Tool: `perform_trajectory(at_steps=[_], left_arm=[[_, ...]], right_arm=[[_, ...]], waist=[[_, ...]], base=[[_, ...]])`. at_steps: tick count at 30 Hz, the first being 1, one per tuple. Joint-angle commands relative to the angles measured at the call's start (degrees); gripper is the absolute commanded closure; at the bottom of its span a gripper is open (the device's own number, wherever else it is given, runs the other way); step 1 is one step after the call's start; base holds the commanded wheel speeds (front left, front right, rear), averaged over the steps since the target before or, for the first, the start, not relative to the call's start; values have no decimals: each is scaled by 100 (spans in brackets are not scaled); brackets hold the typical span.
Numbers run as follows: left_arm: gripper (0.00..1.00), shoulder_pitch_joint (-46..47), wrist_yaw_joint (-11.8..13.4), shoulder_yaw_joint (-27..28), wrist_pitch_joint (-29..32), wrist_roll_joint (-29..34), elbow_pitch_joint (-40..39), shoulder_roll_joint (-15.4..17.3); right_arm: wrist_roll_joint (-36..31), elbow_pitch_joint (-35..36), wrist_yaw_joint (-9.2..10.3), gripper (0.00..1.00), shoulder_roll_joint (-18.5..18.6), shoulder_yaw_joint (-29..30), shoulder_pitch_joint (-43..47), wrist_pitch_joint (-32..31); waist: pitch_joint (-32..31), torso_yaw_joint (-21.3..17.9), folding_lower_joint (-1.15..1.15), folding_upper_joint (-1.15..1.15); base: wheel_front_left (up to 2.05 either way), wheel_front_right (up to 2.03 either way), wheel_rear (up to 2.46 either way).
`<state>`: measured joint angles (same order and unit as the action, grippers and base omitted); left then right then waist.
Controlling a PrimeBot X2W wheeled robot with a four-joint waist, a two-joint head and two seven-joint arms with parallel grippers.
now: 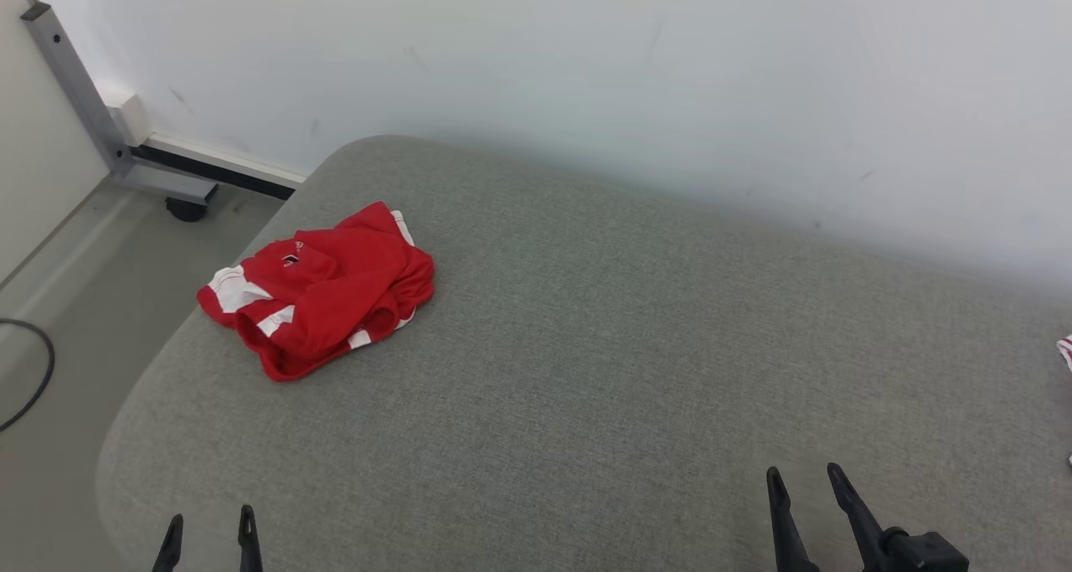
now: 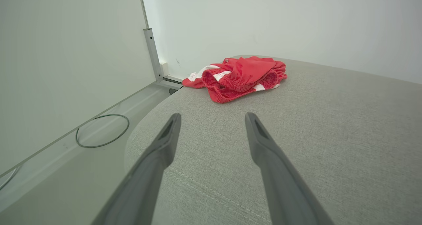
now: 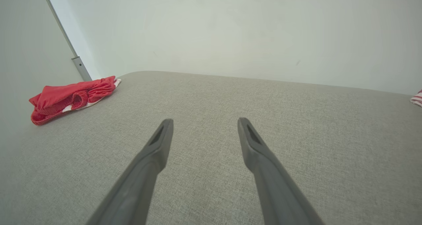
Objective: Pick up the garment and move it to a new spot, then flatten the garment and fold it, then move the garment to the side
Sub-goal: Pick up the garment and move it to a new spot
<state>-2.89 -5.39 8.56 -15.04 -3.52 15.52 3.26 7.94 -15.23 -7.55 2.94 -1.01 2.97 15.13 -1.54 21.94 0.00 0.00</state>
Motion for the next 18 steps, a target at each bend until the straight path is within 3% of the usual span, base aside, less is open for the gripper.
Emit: perform_trajectory(at_steps=[1, 10, 18], left_arm=[[0, -68, -1, 29, -15, 13, 3, 15], [0, -28, 21, 180, -15, -3, 20, 16], [0, 88, 46, 335, -15, -144, 5, -9]], right_arm=[[0, 21, 15, 0, -12, -2, 72, 4], [-74, 17, 15, 0, -11, -32, 7, 4], [-116, 21, 15, 0, -11, -119, -96, 4]], waist=[[-3, 158, 0, 0], [49, 354, 0, 0], [140, 213, 0, 0]], base=[[0, 0, 0], [0, 0, 0], [0, 0, 0]])
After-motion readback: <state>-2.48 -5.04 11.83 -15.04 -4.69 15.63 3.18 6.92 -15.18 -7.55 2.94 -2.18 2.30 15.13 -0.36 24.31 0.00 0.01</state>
